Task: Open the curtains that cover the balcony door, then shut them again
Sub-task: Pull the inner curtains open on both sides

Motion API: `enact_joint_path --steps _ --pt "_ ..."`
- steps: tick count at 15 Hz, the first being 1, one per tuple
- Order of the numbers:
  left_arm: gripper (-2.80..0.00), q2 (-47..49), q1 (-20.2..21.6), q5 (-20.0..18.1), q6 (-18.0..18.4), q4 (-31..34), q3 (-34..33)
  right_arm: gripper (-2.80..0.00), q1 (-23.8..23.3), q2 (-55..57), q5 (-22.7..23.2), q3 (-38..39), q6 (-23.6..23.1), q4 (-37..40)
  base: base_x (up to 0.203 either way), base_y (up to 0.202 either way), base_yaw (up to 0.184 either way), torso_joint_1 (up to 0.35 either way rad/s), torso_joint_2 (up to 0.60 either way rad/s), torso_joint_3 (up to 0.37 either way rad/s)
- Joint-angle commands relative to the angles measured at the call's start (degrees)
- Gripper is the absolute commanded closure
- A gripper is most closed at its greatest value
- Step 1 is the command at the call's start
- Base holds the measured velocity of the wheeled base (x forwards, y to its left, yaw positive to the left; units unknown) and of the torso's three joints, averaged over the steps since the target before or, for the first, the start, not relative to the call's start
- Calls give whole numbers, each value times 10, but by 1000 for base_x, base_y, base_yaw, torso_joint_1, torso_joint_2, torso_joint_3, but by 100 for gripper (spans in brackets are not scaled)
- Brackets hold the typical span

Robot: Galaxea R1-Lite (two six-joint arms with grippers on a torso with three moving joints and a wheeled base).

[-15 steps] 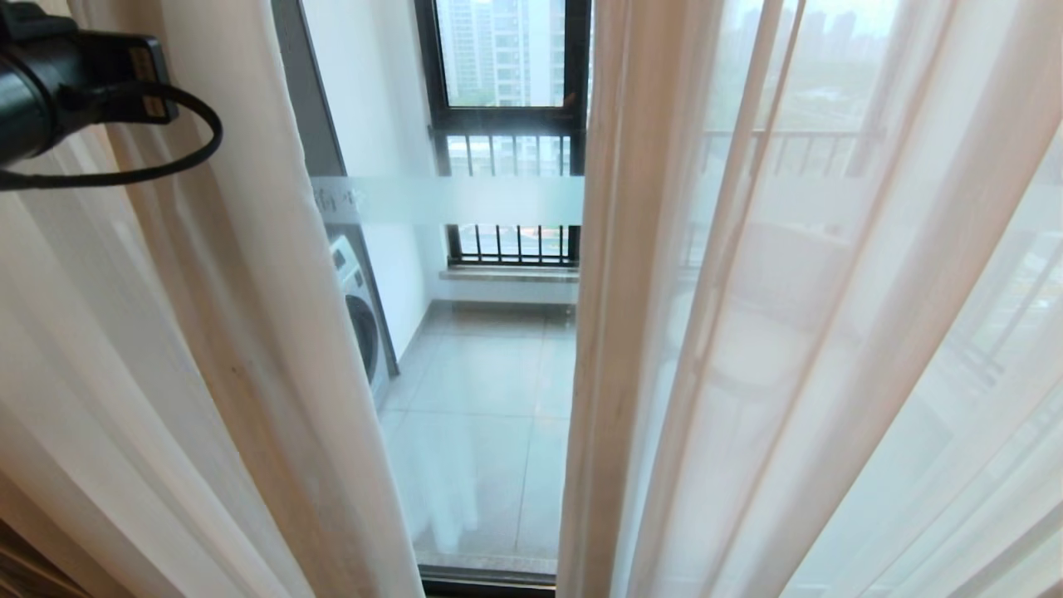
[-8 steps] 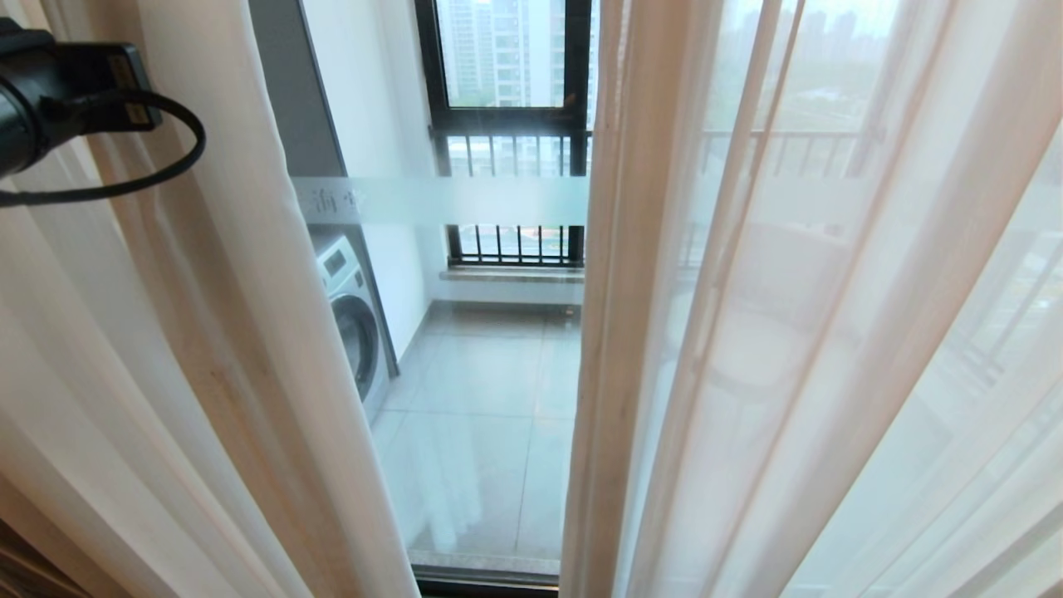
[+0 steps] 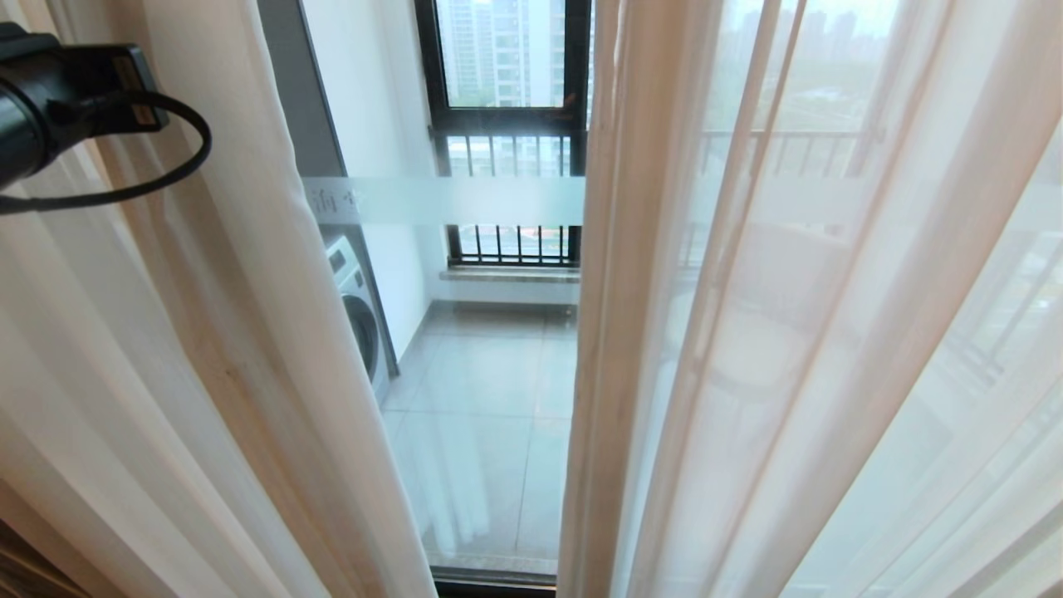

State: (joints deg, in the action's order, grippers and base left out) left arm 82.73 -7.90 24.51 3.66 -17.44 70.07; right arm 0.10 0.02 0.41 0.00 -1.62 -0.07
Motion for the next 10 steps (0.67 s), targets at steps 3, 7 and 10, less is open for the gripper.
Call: enact_joint_path --steps 3,7,10 --pt "0 2 -3 2 1 0 -6 0 0 0 0 0 0 0 0 0 0 0 0 0" --pt "0 2 -6 1 3 0 -7 0 0 0 0 0 0 0 0 34 -2 1 1 0" --pt "0 2 -8 1 3 0 -7 0 0 0 0 0 0 0 0 180 4 2 1 1"
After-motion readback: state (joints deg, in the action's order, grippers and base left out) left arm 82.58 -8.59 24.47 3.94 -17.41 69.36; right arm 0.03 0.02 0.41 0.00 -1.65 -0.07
